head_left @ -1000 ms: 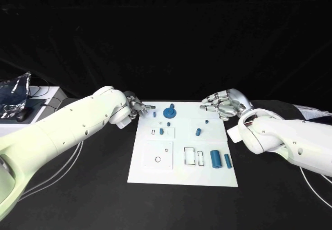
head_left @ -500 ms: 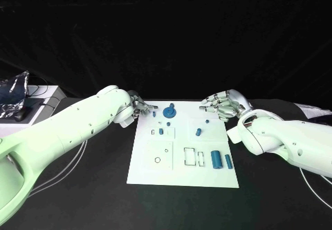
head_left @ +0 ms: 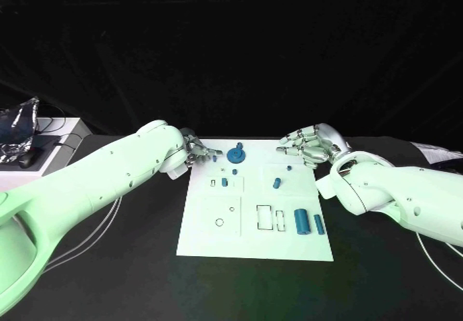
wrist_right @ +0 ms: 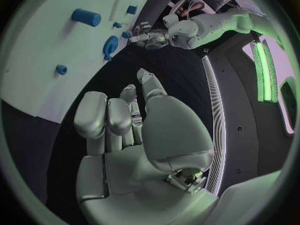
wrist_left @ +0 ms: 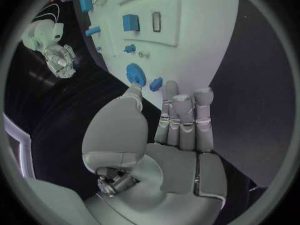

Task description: Assemble the parts on the task board

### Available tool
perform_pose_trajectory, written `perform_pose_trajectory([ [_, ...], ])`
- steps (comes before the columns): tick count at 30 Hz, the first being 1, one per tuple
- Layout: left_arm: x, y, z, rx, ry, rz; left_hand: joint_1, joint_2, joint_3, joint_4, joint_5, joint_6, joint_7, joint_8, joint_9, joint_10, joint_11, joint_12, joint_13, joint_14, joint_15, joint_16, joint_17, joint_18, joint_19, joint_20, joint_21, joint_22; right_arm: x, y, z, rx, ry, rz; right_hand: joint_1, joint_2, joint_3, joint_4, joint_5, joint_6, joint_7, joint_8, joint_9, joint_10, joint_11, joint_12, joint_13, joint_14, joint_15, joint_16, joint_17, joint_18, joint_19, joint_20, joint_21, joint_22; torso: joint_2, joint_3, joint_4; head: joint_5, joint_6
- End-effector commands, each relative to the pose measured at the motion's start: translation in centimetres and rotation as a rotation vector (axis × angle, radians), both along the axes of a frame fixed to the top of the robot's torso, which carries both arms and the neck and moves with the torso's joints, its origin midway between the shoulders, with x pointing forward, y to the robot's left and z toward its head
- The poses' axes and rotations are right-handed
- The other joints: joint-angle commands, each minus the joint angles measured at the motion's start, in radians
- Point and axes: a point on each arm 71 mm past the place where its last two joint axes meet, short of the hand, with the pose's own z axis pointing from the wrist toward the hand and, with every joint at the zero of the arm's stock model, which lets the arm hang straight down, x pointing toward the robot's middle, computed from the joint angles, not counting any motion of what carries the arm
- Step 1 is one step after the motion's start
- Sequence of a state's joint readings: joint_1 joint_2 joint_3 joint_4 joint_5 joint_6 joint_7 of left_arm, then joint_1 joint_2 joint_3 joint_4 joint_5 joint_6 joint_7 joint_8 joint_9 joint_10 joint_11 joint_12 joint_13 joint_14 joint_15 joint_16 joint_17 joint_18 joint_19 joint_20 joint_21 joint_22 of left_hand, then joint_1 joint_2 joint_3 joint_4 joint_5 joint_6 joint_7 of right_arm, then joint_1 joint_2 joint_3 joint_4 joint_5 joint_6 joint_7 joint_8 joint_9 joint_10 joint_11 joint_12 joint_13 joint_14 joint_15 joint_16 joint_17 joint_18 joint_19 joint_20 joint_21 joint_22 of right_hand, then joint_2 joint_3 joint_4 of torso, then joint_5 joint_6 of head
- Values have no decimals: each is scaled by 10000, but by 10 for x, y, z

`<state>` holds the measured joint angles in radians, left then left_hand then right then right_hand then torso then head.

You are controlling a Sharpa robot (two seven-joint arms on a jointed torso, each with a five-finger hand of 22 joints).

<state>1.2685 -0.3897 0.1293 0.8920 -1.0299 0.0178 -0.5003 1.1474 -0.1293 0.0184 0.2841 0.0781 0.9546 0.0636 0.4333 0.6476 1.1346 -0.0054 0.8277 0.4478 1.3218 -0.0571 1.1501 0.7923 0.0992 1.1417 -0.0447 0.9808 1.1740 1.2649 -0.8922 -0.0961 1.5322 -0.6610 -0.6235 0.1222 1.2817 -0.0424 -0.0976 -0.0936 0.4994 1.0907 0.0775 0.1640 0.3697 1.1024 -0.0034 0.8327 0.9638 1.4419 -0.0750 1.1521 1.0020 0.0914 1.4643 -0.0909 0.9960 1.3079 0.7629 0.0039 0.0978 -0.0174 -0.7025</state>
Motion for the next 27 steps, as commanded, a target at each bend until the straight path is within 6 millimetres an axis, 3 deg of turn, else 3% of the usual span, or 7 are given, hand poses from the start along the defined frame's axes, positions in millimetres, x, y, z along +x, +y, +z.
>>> perform_pose_trajectory([
  [1, 0, -5, 2, -215, -7, -262, -95, -10, 64, 10, 37, -74, -8, 67, 76, -40, -23, 52, -14, -41, -43, 66, 15, 156, 36, 13, -37, 16, 0, 2, 1, -57, -72, 147, -87, 22, 11, 47, 45, 11, 86, -70, -16, 11, -9, -63, -9, 10, 30, 12, 6, -25, 483, 50, -34, 1310, -15, 5, 0, 0, -25],
  [9, 0, -5, 2, -250, -68, -250, -17, 61, 111, -22, 42, -122, 1, 88, 141, -53, -18, 63, -15, -39, -40, 95, 42, 152, 45, 16, -35, 46, 0, 2, 1, -58, -66, 146, -87, 22, 11, 47, 45, 11, 86, -70, -16, 11, -9, -63, -9, 10, 30, 12, 6, -25, 483, 50, -34, 1310, -3, 8, 1, -2, -25],
  [13, 0, -5, 2, -234, -48, -250, 186, 237, 297, -113, 22, -96, -1, 102, 163, -41, -25, 66, -19, -40, -45, 102, 43, 152, 50, 19, -33, 61, 0, 2, 1, -60, -63, 147, -87, 22, 11, 47, 45, 11, 86, -70, -16, 11, -9, -63, -9, 10, 30, 12, 6, -25, 483, 50, -34, 1310, -6, 7, -3, -8, -23],
  [17, 1, -5, 1, -215, -32, -237, 388, 502, 714, -477, 9, -88, 1, 130, 229, -24, -34, 65, -30, -29, -55, 125, 63, 150, 63, 18, -30, 100, 0, 2, 1, -62, -61, 152, -87, 22, 11, 47, 45, 11, 86, -70, -16, 11, -9, -63, -9, 10, 30, 12, 6, -25, 483, 50, -34, 1310, 7, 2, -2, -16, -29],
  [27, 2, -4, -1, -187, 29, -185, 429, 618, 921, -787, -4, -64, -18, 126, 269, -17, -54, 66, -35, -20, -64, 157, 100, 139, 85, 5, -20, 163, 0, 2, 1, -64, -62, 154, -87, 22, 11, 47, 45, 11, 86, -70, -16, 11, -9, -63, -9, 10, 30, 12, 6, -25, 483, 50, -34, 1310, 9, 5, -2, -40, -42],
])
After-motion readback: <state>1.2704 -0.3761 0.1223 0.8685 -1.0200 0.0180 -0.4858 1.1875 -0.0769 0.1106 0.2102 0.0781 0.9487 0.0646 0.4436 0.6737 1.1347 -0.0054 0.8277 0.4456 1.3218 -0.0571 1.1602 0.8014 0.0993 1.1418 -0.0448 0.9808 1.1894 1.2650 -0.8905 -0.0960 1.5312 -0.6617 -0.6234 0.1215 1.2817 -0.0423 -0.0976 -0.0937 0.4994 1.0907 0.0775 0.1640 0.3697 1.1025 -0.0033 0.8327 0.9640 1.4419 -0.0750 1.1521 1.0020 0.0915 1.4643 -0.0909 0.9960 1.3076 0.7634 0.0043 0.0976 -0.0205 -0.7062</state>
